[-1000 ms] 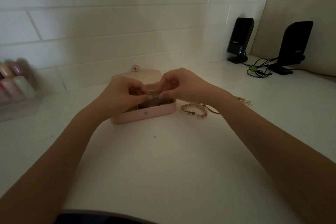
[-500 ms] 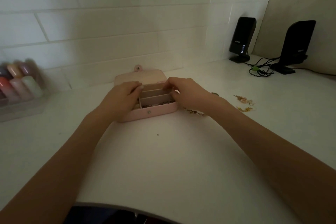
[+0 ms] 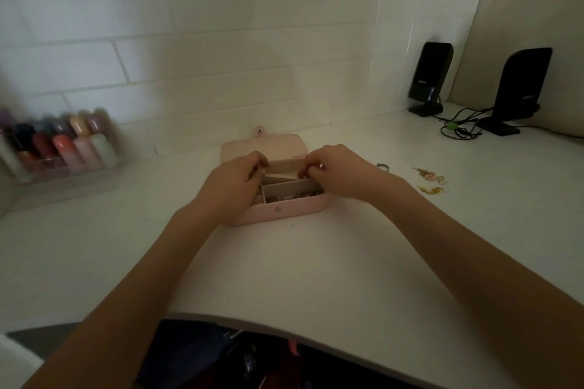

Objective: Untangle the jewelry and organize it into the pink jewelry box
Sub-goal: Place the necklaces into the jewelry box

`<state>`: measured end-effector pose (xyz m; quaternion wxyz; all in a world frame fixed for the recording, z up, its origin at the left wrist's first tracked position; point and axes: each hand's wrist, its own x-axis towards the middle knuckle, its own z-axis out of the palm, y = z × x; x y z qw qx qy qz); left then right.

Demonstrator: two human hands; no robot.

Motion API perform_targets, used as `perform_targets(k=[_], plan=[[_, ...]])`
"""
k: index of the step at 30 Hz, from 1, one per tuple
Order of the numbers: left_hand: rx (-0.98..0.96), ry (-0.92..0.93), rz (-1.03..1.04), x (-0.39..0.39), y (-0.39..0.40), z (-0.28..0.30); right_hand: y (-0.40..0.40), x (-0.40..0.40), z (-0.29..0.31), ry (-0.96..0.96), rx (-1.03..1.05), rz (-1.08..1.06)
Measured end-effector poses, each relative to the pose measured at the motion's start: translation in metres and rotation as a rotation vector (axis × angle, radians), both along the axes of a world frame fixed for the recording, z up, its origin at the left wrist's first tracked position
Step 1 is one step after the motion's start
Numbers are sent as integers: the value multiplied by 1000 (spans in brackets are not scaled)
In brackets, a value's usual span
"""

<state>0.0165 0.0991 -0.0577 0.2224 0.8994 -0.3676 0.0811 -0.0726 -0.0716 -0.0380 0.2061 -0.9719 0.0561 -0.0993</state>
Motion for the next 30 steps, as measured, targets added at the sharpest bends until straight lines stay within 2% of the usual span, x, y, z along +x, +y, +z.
perform_targets(k=[4, 10, 14, 19, 22, 30], plan=[[25, -23, -64, -19, 17, -1, 4, -8, 1, 66, -80, 38], [22, -59, -84, -40, 33, -3, 11, -26, 10, 131, -44, 131], [15, -62, -51, -41, 33, 2, 14, -28, 7, 95, -73, 114], [-134, -17, -3, -36, 28, -2, 12, -31, 2, -13, -42, 105], [-188, 28, -21, -37, 29, -5, 13, -31, 0, -63, -113, 108], [-204, 82, -60, -36, 29, -3, 13, -25, -3, -48, -102, 82]])
